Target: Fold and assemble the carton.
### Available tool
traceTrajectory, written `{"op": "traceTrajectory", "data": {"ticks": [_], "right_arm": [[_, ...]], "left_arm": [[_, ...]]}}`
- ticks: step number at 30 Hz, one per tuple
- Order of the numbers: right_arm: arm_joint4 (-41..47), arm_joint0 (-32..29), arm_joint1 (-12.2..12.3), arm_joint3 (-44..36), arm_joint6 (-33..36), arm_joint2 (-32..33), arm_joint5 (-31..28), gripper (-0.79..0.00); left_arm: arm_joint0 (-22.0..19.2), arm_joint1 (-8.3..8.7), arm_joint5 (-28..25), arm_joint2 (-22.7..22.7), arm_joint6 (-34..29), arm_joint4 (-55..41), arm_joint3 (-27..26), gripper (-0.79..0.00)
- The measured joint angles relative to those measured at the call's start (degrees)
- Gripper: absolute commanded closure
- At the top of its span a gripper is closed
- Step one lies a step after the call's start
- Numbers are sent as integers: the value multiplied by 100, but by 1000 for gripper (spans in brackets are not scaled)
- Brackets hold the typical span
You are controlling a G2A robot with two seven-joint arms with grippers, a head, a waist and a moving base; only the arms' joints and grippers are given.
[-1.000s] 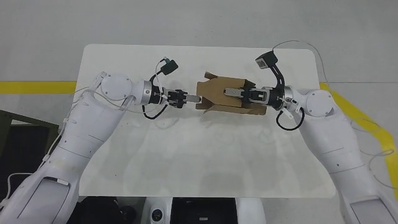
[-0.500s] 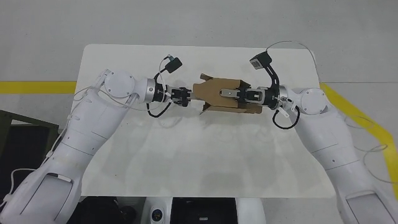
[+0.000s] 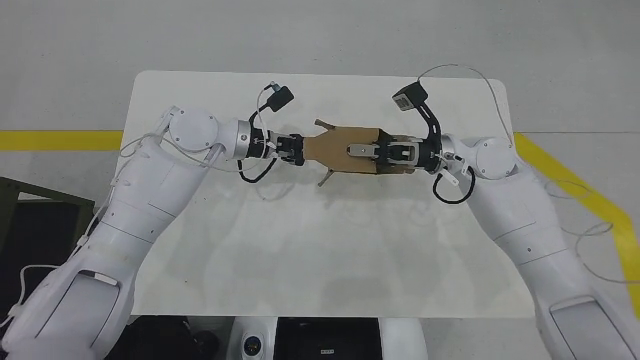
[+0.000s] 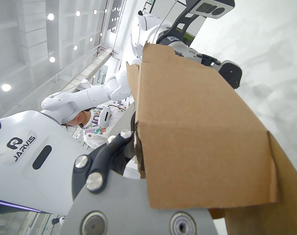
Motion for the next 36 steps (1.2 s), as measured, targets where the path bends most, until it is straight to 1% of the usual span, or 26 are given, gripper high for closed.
{"op": "traceTrajectory", "data": {"ticks": [13,19,23,26,32,36], "right_arm": [[37,163,-75,181,53,-117,14,0],[-11,185,-66,267,-33,-16,-71,0],[-57,157,-38,292,-114,116,-102,0],[-120,129,-19,257,-222,207,-89,0],[-309,69,-7,177,-535,296,-25,0],[-424,26,-15,123,-685,285,21,0]], "left_arm": [[-79,-48,-62,28,43,-44,160,-785],[-112,-64,-106,13,61,-70,247,-785],[-37,-36,-126,-45,88,19,308,-785],[69,-7,-88,-58,39,127,254,-785],[249,18,7,11,-191,251,-62,-785],[293,20,37,-4,-160,220,-161,-785]]}}
